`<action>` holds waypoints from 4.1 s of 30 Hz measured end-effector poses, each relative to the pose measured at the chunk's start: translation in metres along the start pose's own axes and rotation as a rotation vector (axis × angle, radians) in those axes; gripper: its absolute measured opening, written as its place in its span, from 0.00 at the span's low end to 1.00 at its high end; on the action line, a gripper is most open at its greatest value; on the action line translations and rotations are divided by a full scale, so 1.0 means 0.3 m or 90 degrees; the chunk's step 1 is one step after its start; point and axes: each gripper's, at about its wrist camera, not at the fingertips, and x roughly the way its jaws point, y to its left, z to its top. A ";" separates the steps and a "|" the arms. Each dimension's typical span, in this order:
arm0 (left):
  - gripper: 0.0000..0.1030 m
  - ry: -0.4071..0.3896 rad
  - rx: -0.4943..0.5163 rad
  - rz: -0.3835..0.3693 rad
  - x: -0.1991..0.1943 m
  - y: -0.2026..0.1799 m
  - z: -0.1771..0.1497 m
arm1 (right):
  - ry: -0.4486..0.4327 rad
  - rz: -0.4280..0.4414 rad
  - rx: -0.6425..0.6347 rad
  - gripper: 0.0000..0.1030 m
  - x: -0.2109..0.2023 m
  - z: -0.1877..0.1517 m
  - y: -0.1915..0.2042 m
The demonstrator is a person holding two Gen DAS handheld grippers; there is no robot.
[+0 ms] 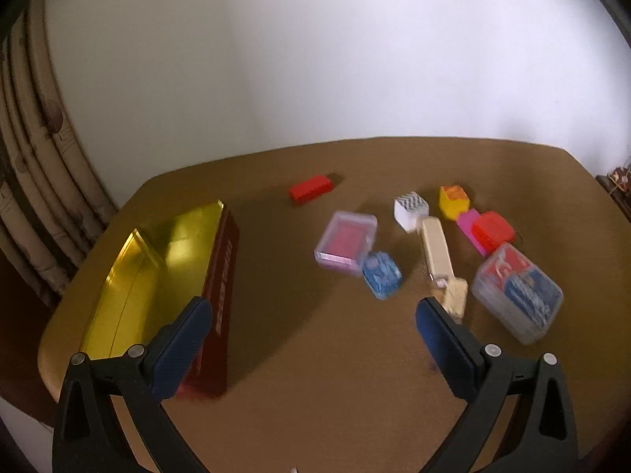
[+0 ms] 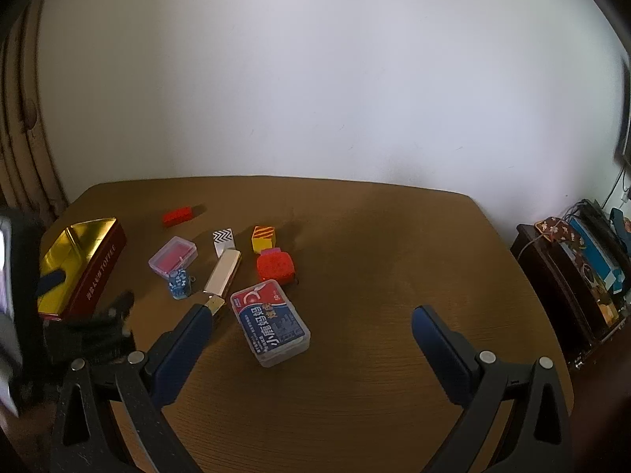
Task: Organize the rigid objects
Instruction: 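Grasp the red block with the left gripper, then carry the red block with the left gripper over the gold tin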
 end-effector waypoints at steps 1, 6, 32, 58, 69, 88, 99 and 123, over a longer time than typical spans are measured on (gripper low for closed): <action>0.99 -0.003 -0.004 -0.004 0.016 0.009 0.023 | 0.003 0.002 0.000 1.00 0.001 -0.001 0.000; 0.99 0.005 -0.050 -0.011 0.106 0.075 0.184 | 0.013 0.001 0.007 1.00 0.004 0.001 -0.018; 0.89 0.206 -0.224 0.015 0.767 0.089 0.510 | 0.066 0.051 0.072 1.00 0.121 -0.005 -0.107; 0.57 0.031 -0.099 0.040 0.207 0.189 0.536 | 0.051 0.077 0.077 1.00 0.064 -0.004 -0.062; 0.57 -0.043 -0.097 0.070 -0.049 0.293 0.554 | 0.032 0.062 0.060 1.00 0.026 -0.002 -0.025; 0.57 -0.020 -0.185 0.075 -0.135 0.608 0.365 | 0.015 0.075 0.012 1.00 -0.014 -0.012 0.058; 0.57 0.049 -0.224 0.063 -0.027 0.714 0.230 | 0.024 0.079 0.003 1.00 -0.002 -0.020 0.080; 0.57 0.212 -0.268 0.031 0.443 0.727 0.254 | 0.068 0.071 -0.036 1.00 0.088 -0.047 0.101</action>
